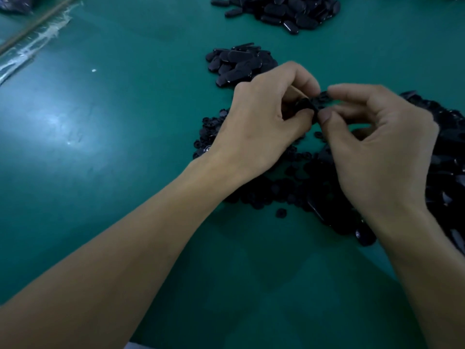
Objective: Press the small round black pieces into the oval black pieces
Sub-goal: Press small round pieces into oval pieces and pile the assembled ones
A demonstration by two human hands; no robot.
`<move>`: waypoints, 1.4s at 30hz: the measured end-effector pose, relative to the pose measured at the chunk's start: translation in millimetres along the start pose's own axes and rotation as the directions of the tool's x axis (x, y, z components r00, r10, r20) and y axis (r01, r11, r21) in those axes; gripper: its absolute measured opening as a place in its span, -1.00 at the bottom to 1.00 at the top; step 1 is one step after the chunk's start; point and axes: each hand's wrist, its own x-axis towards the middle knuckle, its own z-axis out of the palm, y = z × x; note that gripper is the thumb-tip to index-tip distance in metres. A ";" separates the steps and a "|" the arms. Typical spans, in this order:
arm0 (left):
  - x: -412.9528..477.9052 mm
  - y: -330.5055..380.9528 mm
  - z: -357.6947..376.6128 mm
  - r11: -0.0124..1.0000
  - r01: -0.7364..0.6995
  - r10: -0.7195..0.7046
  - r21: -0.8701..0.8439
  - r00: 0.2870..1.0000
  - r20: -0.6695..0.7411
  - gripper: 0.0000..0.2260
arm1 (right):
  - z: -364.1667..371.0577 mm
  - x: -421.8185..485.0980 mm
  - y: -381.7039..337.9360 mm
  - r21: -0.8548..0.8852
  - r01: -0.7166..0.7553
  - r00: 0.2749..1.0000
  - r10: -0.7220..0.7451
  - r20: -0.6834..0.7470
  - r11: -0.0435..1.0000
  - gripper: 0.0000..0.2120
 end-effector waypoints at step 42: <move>-0.1 4.9 -7.3 0.994 0.076 -0.077 -0.078 0.997 -0.014 -0.84 | -8.5 7.1 4.3 0.153 -0.109 0.985 0.085 0.150 0.982 -0.86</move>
